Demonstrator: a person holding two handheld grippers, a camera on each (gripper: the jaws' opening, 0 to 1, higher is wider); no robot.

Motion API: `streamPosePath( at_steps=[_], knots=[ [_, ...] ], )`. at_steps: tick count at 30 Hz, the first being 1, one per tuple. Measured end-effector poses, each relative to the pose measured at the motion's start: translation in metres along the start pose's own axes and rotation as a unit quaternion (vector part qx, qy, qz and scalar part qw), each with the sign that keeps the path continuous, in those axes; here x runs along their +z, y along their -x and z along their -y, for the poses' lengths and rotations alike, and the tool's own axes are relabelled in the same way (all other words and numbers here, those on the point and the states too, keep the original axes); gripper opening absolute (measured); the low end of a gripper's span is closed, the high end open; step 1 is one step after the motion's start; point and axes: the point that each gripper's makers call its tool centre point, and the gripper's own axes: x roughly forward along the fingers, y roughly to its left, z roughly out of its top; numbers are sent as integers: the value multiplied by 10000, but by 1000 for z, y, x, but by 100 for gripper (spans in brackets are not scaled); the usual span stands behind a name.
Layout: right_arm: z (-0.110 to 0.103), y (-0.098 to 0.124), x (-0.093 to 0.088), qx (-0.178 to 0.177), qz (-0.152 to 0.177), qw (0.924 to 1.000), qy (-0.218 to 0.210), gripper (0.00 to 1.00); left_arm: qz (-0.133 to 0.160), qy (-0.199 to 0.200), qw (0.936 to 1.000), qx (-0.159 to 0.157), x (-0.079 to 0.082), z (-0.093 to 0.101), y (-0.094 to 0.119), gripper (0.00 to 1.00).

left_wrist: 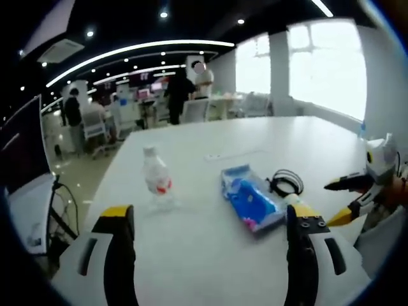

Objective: Arrange the tabletop items into an orderly group along one side of the table until the central work area is clear of visible clutter.

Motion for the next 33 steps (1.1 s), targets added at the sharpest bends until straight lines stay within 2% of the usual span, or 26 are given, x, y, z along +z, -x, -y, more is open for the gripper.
streamPosePath(
  at_steps=[6,11,23,33],
  knots=[
    [1,1,1,-22,28,10000,3,86,-38,99,9999,111,-1,-8,-5,96],
    [2,2,5,-8,125,9999,-113,91,-83,234,9992,314,-4,-21,-9,96],
    [7,2,1,-141,64,9998,-138,99,-77,699,9954,644,-3,-39,-27,95],
    [10,3,0,-171,78,9997,-186,99,-83,937,9917,875,4,-48,-50,93]
  ],
)
